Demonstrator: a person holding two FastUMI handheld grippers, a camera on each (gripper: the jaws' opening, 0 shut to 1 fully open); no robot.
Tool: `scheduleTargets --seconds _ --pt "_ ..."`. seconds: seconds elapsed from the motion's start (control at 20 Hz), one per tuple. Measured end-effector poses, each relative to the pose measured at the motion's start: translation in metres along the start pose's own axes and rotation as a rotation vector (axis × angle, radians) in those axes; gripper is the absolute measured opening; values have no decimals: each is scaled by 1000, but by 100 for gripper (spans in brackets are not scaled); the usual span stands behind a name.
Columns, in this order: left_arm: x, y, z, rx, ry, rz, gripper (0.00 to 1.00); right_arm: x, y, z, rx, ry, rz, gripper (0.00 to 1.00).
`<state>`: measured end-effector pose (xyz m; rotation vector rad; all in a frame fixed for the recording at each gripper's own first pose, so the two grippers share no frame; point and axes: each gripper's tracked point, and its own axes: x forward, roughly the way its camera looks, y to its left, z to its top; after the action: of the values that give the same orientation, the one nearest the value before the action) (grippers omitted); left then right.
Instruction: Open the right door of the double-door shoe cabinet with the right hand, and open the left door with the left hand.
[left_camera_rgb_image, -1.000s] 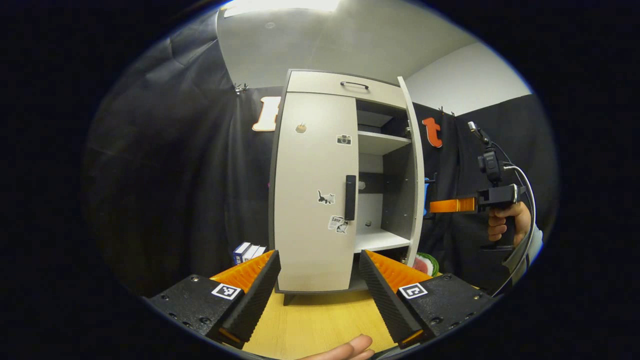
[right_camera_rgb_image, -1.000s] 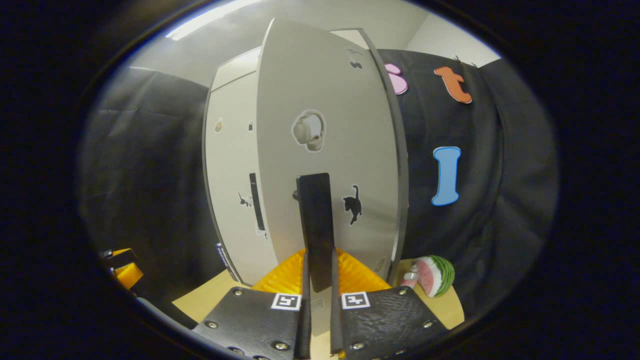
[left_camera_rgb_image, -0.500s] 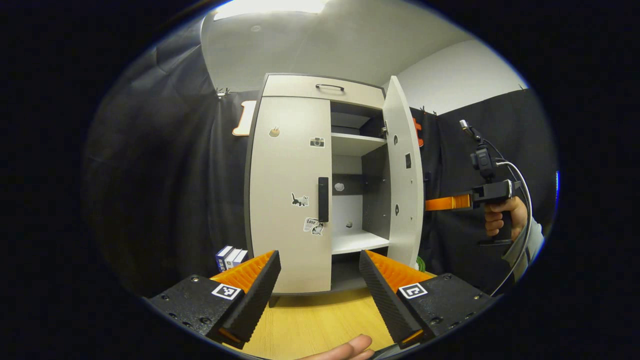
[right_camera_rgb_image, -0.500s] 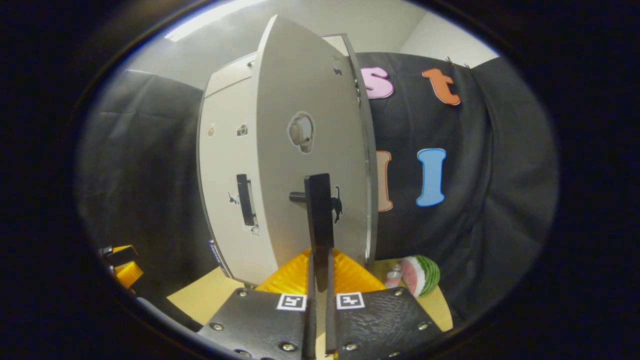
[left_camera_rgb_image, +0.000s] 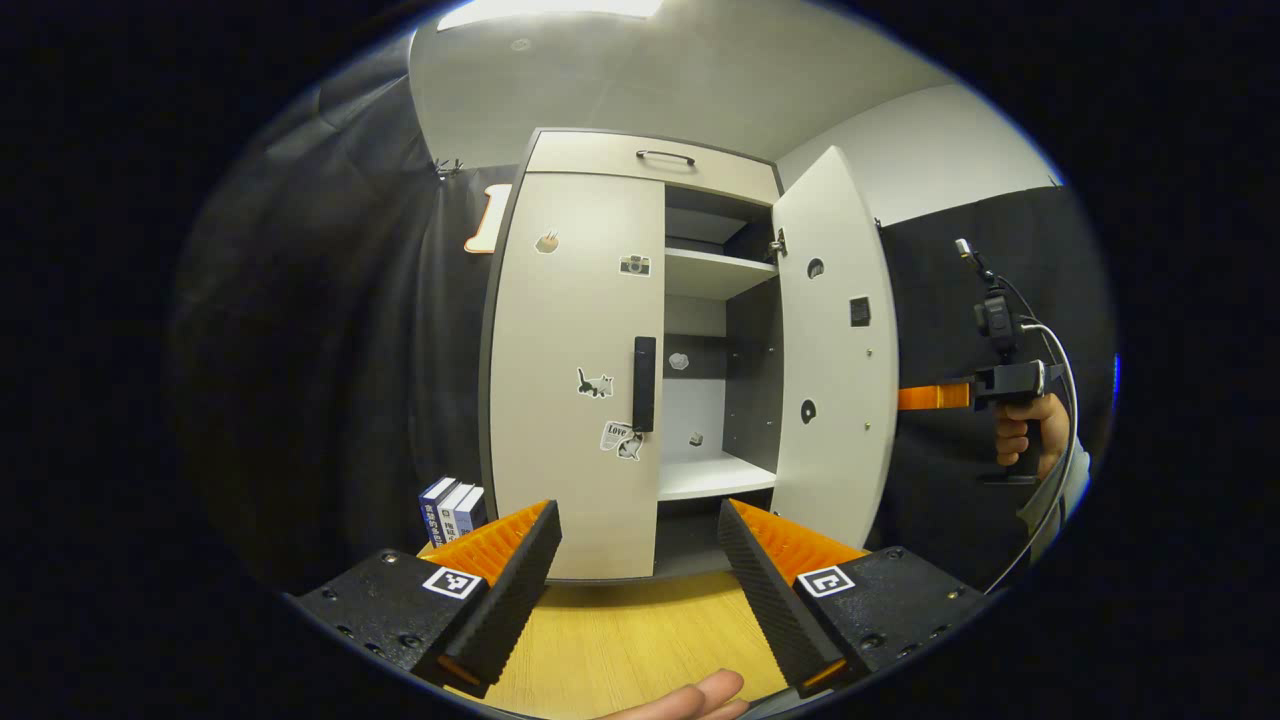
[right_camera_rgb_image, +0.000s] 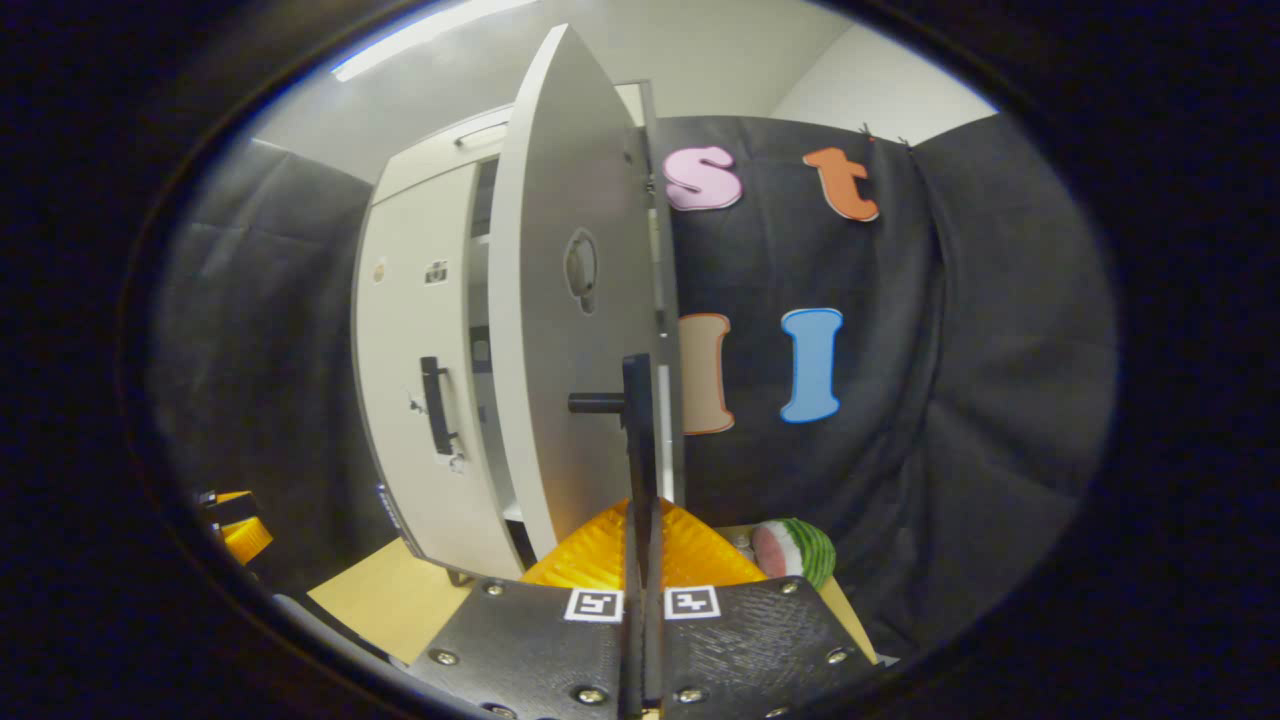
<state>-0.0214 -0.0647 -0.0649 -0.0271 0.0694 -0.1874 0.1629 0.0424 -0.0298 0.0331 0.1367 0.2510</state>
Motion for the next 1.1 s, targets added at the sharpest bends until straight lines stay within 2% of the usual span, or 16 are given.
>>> scheduleTargets --seconds 0.05,0.15,0.2,0.4,0.55,0.65,0.85,1.1 --pt "2 0 -2 -3 6 2 99 3 -17 1 8 -1 -32 1" --pt "6 0 -3 -10 13 2 99 6 -8 3 133 24 62 2" --pt "7 -1 -2 -11 14 3 99 5 -6 3 156 32 70 1" --pt "12 3 -3 -18 10 31 99 5 -12 -1 8 -9 0 1" --pt "22 -1 0 -28 16 22 99 -20 -14 1 -98 -56 -54 5" --pt "35 6 6 -18 6 33 99 -35 -24 10 -158 -128 -135 39" --pt "87 11 21 -69 -18 44 99 -63 -15 -5 -121 -133 -138 98" --pt "172 31 23 -15 6 109 99 -90 -9 -15 -47 -136 -131 98"
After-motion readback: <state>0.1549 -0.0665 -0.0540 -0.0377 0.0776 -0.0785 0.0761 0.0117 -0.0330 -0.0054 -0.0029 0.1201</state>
